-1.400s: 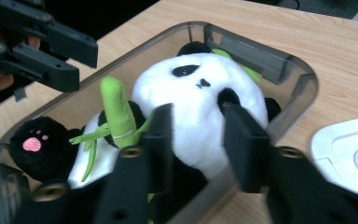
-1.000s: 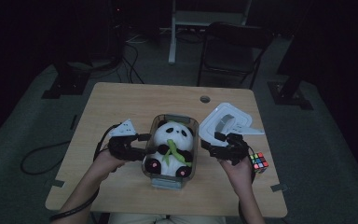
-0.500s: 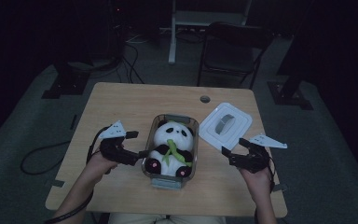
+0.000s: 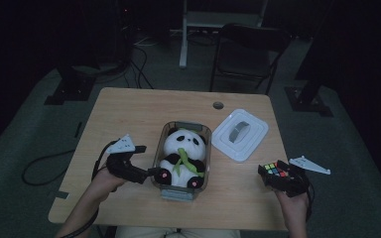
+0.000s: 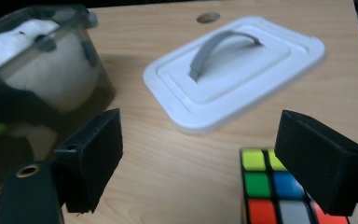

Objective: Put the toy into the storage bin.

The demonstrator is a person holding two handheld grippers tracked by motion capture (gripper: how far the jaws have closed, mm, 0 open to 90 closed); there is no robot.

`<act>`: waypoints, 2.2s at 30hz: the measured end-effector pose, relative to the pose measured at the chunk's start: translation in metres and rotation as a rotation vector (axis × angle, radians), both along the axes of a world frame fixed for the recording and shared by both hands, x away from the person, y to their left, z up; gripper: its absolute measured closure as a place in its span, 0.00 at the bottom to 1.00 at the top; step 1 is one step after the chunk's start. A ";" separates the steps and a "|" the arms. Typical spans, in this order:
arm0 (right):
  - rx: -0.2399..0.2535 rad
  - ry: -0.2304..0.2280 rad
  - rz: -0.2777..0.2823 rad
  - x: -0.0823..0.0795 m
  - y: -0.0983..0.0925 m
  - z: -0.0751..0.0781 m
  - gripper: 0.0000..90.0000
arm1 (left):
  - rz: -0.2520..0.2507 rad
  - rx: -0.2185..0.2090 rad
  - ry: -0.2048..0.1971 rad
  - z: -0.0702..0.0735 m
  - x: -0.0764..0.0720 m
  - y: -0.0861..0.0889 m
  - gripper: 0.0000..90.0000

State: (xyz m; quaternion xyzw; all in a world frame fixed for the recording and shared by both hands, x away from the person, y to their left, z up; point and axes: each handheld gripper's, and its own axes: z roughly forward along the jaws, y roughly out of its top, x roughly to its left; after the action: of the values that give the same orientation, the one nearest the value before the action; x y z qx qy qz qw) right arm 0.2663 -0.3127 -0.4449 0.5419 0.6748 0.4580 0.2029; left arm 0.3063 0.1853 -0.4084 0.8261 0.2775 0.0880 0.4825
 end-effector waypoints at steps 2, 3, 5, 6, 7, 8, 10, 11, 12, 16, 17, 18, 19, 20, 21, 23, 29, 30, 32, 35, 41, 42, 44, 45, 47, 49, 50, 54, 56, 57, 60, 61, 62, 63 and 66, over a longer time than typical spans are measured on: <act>-0.003 0.009 -0.013 -0.003 -0.004 -0.004 0.17 | -0.026 0.024 -0.006 0.001 -0.005 -0.005 0.07; -0.004 0.011 -0.018 -0.005 -0.006 -0.005 0.18 | -0.030 0.027 -0.009 0.001 -0.006 -0.007 0.08; -0.024 0.005 -0.049 -0.009 -0.011 -0.007 0.20 | -0.037 0.030 -0.012 0.000 -0.009 -0.008 0.12; -0.029 0.008 -0.064 -0.010 -0.014 -0.008 0.19 | -0.044 0.031 -0.014 -0.001 -0.009 -0.008 0.13; -0.024 0.015 -0.074 -0.011 -0.017 -0.010 0.19 | -0.041 0.031 -0.013 -0.002 -0.010 -0.008 0.13; -0.015 0.023 -0.077 -0.013 -0.020 -0.012 0.19 | -0.040 0.030 -0.011 -0.002 -0.010 -0.008 0.13; -0.037 0.035 -0.098 -0.014 -0.023 -0.018 0.19 | -0.037 0.037 -0.010 -0.004 -0.010 -0.009 0.13; -0.048 0.043 -0.109 -0.015 -0.025 -0.021 0.17 | -0.036 0.043 -0.007 -0.004 -0.009 -0.010 0.13; -0.049 0.053 -0.118 -0.014 -0.026 -0.024 0.16 | -0.032 0.048 -0.004 -0.005 -0.008 -0.010 0.13; -0.031 0.078 -0.116 -0.010 -0.028 -0.037 0.15 | -0.029 0.070 0.012 -0.010 -0.006 -0.013 0.13; -0.038 0.086 -0.114 -0.007 -0.027 -0.039 0.14 | -0.034 0.069 0.017 -0.011 -0.005 -0.013 0.13; -0.046 0.095 -0.112 -0.005 -0.025 -0.041 0.14 | -0.030 0.076 0.017 -0.011 -0.005 -0.013 0.13; -0.054 0.103 -0.108 -0.002 -0.024 -0.043 0.14 | -0.028 0.072 0.021 -0.012 -0.004 -0.013 0.12; -0.059 0.108 -0.110 0.000 -0.023 -0.044 0.14 | -0.025 0.069 0.029 -0.012 -0.003 -0.014 0.12; -0.058 0.112 -0.112 0.002 -0.023 -0.045 0.14 | -0.022 0.071 0.033 -0.012 -0.003 -0.014 0.12; -0.070 0.124 -0.118 0.007 -0.022 -0.047 0.15 | -0.022 0.073 0.044 -0.014 -0.003 -0.014 0.12; -0.091 0.147 -0.119 0.015 -0.018 -0.050 0.18 | 0.002 0.080 0.081 -0.017 0.003 -0.014 0.12; -0.096 0.149 -0.121 0.015 -0.018 -0.050 0.18 | 0.010 0.084 0.082 -0.018 0.004 -0.015 0.12; -0.105 0.158 -0.120 0.016 -0.017 -0.052 0.18 | 0.008 0.088 0.095 -0.020 0.005 -0.016 0.12; -0.104 0.170 -0.120 0.017 -0.017 -0.055 0.20 | 0.028 0.106 0.102 -0.023 0.009 -0.017 0.12; -0.103 0.175 -0.121 0.019 -0.018 -0.055 0.21 | 0.064 0.155 0.098 -0.027 0.012 -0.019 0.12; -0.105 0.174 -0.121 0.020 -0.018 -0.055 0.21 | 0.062 0.162 0.087 -0.026 0.011 -0.020 0.12; -0.108 0.179 -0.122 0.022 -0.017 -0.056 0.21 | 0.066 0.172 0.083 -0.026 0.010 -0.022 0.12; -0.114 0.184 -0.123 0.023 -0.016 -0.057 0.21 | 0.070 0.182 0.081 -0.027 0.010 -0.023 0.12; -0.120 0.191 -0.124 0.025 -0.015 -0.059 0.21 | 0.074 0.183 0.094 -0.029 0.012 -0.024 0.12; -0.123 0.195 -0.132 0.026 -0.015 -0.061 0.25 | 0.076 0.180 0.098 -0.029 0.013 -0.024 0.12; -0.125 0.192 -0.138 0.026 -0.015 -0.061 0.27 | 0.076 0.182 0.095 -0.029 0.013 -0.025 0.12; -0.127 0.188 -0.140 0.026 -0.018 -0.060 0.34 | 0.063 0.163 0.097 -0.028 0.012 -0.025 0.12; -0.152 0.188 -0.139 0.026 -0.016 -0.059 0.35 | 0.056 0.151 0.103 -0.027 0.013 -0.025 0.12; -0.161 0.187 -0.137 0.026 -0.016 -0.058 0.36 | 0.041 0.136 0.100 -0.026 0.012 -0.024 0.12; -0.139 0.181 -0.129 0.026 -0.017 -0.052 0.37 | 0.029 0.110 0.101 -0.025 0.012 -0.022 0.10; -0.136 0.185 -0.128 0.027 -0.017 -0.051 0.37 | 0.027 0.105 0.103 -0.026 0.012 -0.022 0.10; -0.144 0.196 -0.123 0.028 -0.016 -0.051 0.37 | 0.025 0.100 0.102 -0.026 0.012 -0.021 0.10; -0.156 0.203 -0.117 0.028 -0.015 -0.052 0.38 | 0.018 0.091 0.099 -0.025 0.011 -0.021 0.10; -0.168 0.205 -0.105 0.027 -0.011 -0.051 0.38 | 0.004 0.080 0.084 -0.021 0.009 -0.019 0.09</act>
State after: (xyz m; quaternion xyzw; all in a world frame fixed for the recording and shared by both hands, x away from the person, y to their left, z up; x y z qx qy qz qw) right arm 0.2935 -0.3239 -0.4956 0.6017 0.6987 0.3307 0.2013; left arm 0.3151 0.1660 -0.4295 0.8472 0.2953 0.0649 0.4369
